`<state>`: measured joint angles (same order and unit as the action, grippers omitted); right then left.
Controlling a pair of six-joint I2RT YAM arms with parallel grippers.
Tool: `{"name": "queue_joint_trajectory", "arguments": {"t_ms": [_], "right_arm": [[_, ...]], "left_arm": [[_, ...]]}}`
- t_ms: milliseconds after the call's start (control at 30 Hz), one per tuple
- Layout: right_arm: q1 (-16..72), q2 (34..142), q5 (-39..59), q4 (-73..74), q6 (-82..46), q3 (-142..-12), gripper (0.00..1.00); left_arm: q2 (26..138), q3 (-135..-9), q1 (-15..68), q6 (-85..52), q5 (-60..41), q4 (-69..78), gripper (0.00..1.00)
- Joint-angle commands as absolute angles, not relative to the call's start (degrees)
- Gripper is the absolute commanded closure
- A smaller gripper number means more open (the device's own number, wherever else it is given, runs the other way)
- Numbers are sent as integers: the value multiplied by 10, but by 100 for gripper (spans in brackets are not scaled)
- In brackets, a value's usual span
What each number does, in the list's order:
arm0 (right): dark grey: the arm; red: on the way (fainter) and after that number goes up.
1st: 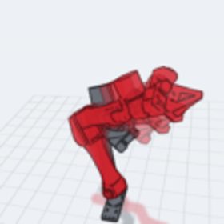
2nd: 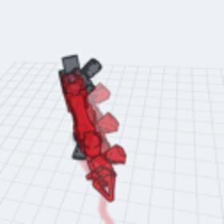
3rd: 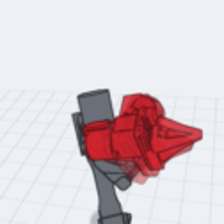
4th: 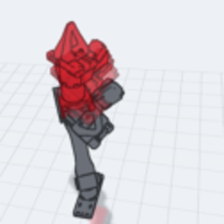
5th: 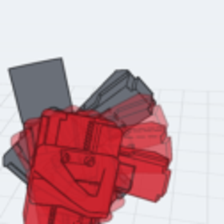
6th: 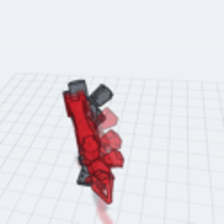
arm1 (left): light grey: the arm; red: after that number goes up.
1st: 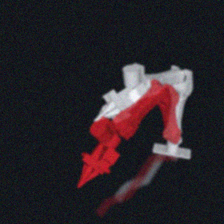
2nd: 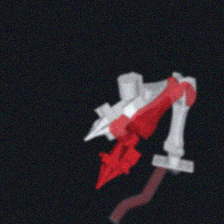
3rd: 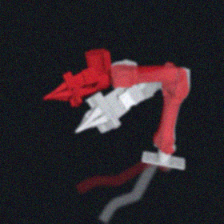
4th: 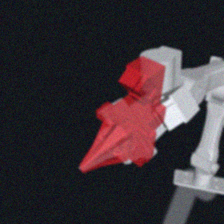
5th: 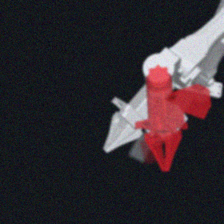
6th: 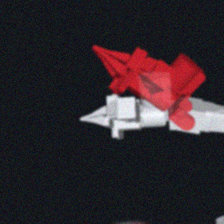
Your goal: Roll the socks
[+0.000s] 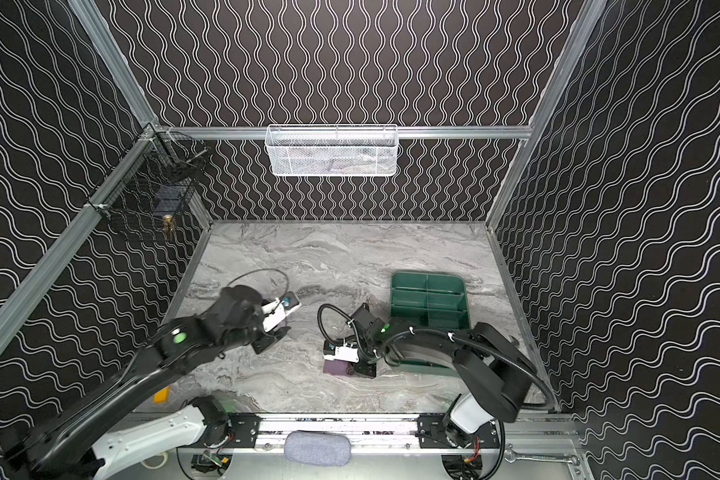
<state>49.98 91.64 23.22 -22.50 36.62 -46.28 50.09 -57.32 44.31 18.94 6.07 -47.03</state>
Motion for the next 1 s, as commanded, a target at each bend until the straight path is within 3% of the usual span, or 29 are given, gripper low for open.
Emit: {"name": "queue_joint_trajectory", "arguments": {"t_ms": [0, 133, 267, 467, 667, 967], "right_arm": [[480, 972, 292, -346, 366, -488, 100], [457, 1029, 286, -365, 368, -528, 100], [439, 1061, 233, -352, 381, -546, 100], [408, 1082, 186, -329, 396, -560, 100], [393, 1109, 195, -331, 403, -569, 100], [387, 1114, 208, -329, 409, -568, 100]], "left_arm": [[479, -593, 443, 257, 2, -500, 46], [489, -606, 445, 309, -14, -508, 45], [535, -594, 471, 332, 30, -493, 42], [647, -543, 634, 336, 185, -452, 43], [767, -524, 692, 319, 159, -363, 43], [879, -512, 698, 305, 144, -230, 41]]}}
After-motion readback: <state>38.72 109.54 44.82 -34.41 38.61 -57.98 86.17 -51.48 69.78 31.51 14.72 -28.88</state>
